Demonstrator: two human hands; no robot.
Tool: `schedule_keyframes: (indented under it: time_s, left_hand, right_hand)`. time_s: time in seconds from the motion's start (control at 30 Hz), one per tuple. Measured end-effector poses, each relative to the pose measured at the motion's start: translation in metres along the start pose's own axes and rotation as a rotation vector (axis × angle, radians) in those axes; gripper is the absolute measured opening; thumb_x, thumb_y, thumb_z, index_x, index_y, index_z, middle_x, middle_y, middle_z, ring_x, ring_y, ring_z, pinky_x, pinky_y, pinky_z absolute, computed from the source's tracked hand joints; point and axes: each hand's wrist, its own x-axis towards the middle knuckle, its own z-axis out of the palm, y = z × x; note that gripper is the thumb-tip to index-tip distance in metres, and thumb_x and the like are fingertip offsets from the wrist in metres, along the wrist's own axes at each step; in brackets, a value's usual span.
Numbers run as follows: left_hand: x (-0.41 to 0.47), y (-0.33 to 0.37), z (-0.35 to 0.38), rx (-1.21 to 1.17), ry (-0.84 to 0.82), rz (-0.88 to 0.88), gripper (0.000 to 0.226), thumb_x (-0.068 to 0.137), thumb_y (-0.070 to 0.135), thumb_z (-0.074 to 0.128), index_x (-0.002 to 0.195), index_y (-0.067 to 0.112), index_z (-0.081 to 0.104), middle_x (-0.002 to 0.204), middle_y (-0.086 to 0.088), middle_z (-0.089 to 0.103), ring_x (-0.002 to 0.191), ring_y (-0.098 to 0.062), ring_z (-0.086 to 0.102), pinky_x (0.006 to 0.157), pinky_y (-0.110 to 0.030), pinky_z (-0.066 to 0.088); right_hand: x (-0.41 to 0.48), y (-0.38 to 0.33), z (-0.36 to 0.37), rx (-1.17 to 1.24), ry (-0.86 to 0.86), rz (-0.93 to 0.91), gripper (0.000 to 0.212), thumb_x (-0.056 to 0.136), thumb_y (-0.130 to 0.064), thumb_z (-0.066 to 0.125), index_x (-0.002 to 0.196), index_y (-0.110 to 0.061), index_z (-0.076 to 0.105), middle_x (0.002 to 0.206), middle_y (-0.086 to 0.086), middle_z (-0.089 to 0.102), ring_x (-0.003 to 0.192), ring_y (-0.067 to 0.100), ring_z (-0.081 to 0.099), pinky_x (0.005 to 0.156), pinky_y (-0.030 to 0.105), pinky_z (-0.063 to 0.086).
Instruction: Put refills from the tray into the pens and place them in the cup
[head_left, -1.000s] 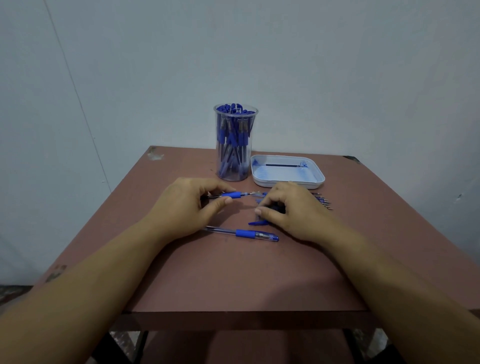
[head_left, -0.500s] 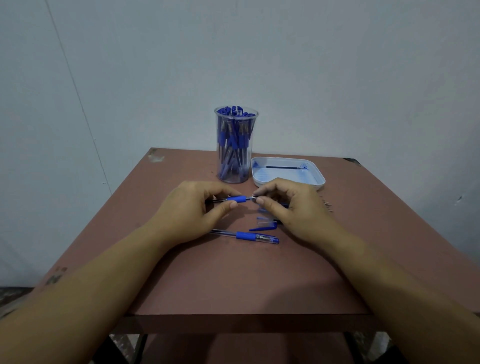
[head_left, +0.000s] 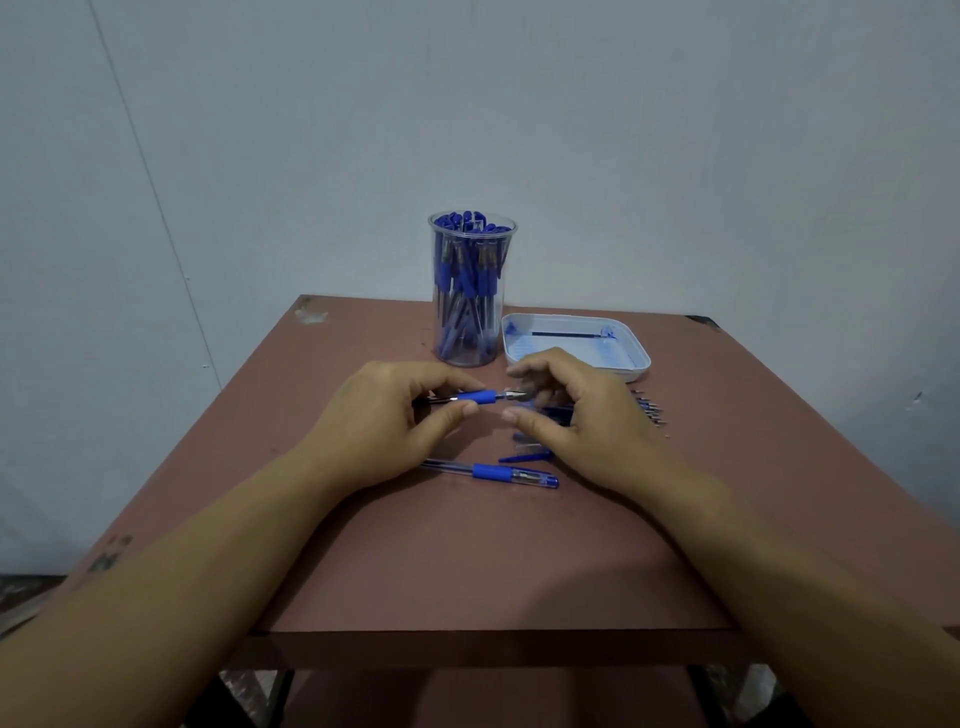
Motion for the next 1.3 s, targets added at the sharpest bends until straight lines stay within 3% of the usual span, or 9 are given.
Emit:
schedule_keyframes:
  time_s: [0.2, 0.3, 0.53, 0.7, 0.8, 0.9, 1.0, 1.13, 1.3]
  left_hand:
    - [-0.001, 0.000, 0.000, 0.012, -0.014, 0.014, 0.022, 0.088, 0.042, 0.062, 0.107, 0.036, 0.073, 0.091, 0.023, 0.070, 0.080, 0.000, 0.065, 0.066, -0.024, 0.052]
    - [-0.001, 0.000, 0.000, 0.012, -0.005, 0.017, 0.023, 0.088, 0.042, 0.062, 0.107, 0.035, 0.072, 0.091, 0.026, 0.070, 0.081, 0.003, 0.064, 0.067, -0.020, 0.050]
    - [-0.001, 0.003, -0.002, 0.043, -0.026, 0.025, 0.023, 0.089, 0.043, 0.060, 0.107, 0.037, 0.072, 0.086, 0.029, 0.066, 0.073, 0.008, 0.058, 0.064, -0.018, 0.046]
    - [-0.002, 0.004, -0.002, 0.029, -0.009, 0.037, 0.022, 0.089, 0.041, 0.062, 0.108, 0.035, 0.072, 0.086, 0.031, 0.064, 0.073, 0.012, 0.057, 0.066, -0.015, 0.043]
    - [-0.001, 0.004, -0.002, 0.025, -0.015, 0.039, 0.022, 0.089, 0.040, 0.062, 0.108, 0.035, 0.072, 0.089, 0.028, 0.067, 0.076, 0.009, 0.058, 0.068, -0.019, 0.048]
    - [-0.001, 0.003, -0.001, 0.024, -0.023, 0.037, 0.023, 0.090, 0.041, 0.061, 0.109, 0.035, 0.072, 0.094, 0.024, 0.070, 0.079, 0.005, 0.062, 0.070, -0.026, 0.053]
    - [-0.001, 0.002, -0.002, 0.022, -0.014, 0.039, 0.023, 0.090, 0.040, 0.061, 0.109, 0.034, 0.072, 0.095, 0.023, 0.071, 0.080, 0.003, 0.063, 0.070, -0.027, 0.054]
    - [-0.002, 0.003, -0.002, 0.025, -0.010, 0.039, 0.021, 0.089, 0.039, 0.062, 0.107, 0.035, 0.072, 0.089, 0.026, 0.068, 0.074, 0.006, 0.060, 0.067, -0.023, 0.050]
    - [-0.001, 0.004, -0.001, 0.018, 0.000, 0.044, 0.023, 0.089, 0.039, 0.062, 0.109, 0.034, 0.072, 0.096, 0.022, 0.072, 0.082, 0.004, 0.064, 0.071, -0.028, 0.055]
  right_hand:
    - [0.002, 0.002, 0.002, -0.164, 0.009, -0.085, 0.017, 0.094, -0.035, 0.059, 0.101, -0.022, 0.067, 0.088, -0.011, 0.061, 0.083, 0.007, 0.055, 0.073, 0.022, 0.046]
    - [-0.001, -0.001, 0.000, -0.097, 0.021, -0.067, 0.026, 0.090, -0.035, 0.065, 0.115, -0.032, 0.057, 0.091, -0.013, 0.059, 0.080, 0.005, 0.057, 0.071, 0.014, 0.045]
    - [0.002, 0.007, 0.001, -0.194, 0.027, -0.109, 0.022, 0.093, -0.042, 0.055, 0.097, -0.023, 0.067, 0.085, -0.012, 0.061, 0.081, 0.004, 0.052, 0.069, 0.016, 0.039]
    - [0.000, 0.005, 0.001, -0.156, 0.052, -0.104, 0.029, 0.085, -0.032, 0.072, 0.110, -0.028, 0.058, 0.090, -0.012, 0.059, 0.080, 0.008, 0.054, 0.071, 0.013, 0.043]
    - [0.002, 0.008, 0.002, -0.206, 0.041, -0.134, 0.017, 0.090, -0.038, 0.063, 0.096, -0.022, 0.064, 0.086, -0.009, 0.060, 0.079, 0.008, 0.053, 0.069, 0.021, 0.043]
    - [0.002, 0.009, 0.001, -0.203, 0.039, -0.127, 0.032, 0.092, -0.050, 0.052, 0.100, -0.024, 0.068, 0.084, -0.014, 0.060, 0.080, 0.004, 0.053, 0.070, 0.014, 0.039]
    - [0.000, 0.007, 0.001, -0.170, 0.059, -0.110, 0.031, 0.086, -0.045, 0.066, 0.113, -0.030, 0.060, 0.090, -0.018, 0.059, 0.081, 0.004, 0.054, 0.072, 0.013, 0.043]
    - [0.002, 0.007, 0.001, -0.214, 0.041, -0.154, 0.018, 0.090, -0.038, 0.062, 0.095, -0.021, 0.066, 0.085, -0.009, 0.061, 0.079, 0.008, 0.054, 0.070, 0.025, 0.045]
    - [0.000, 0.005, 0.000, -0.169, 0.048, -0.113, 0.031, 0.086, -0.048, 0.064, 0.106, -0.025, 0.064, 0.087, -0.012, 0.061, 0.079, 0.005, 0.055, 0.070, 0.015, 0.044]
